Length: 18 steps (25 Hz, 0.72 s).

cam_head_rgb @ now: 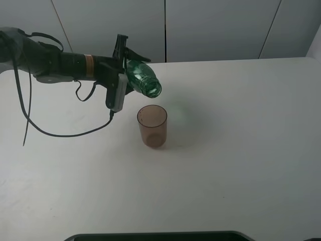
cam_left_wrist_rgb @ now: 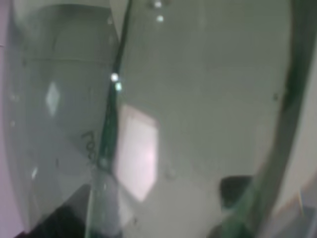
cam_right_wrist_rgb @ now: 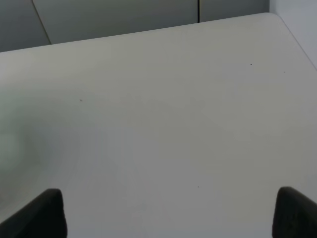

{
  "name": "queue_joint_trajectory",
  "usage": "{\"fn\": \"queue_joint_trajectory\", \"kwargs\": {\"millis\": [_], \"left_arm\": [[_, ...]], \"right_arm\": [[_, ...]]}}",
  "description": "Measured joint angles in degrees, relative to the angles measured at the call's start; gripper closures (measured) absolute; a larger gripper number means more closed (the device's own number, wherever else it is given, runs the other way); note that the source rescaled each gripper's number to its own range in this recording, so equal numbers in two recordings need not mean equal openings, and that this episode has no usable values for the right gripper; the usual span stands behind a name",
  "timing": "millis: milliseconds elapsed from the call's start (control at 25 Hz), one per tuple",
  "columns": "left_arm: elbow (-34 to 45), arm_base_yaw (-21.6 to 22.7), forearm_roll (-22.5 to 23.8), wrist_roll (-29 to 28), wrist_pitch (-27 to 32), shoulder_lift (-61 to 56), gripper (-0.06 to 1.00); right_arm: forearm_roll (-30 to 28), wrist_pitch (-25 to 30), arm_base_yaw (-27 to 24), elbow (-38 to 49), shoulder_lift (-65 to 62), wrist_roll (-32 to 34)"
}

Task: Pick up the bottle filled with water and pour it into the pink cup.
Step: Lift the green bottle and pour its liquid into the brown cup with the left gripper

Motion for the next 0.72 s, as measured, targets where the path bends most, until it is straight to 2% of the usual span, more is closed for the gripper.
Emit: {"fn": "queue_joint_trajectory", "kwargs": {"millis": [280, 720], "left_arm": [[0.0, -0.2, -1.4, 4.8, 0.7, 0.0, 0.93], [0.0, -0.2, -2.5, 7.3, 0.7, 0.0, 0.93]], "right_arm": [[0.0, 0.0, 0.0, 0.0, 0.0, 0.0], [0.0, 0.0, 0.0, 0.0, 0.0, 0.0]]}}
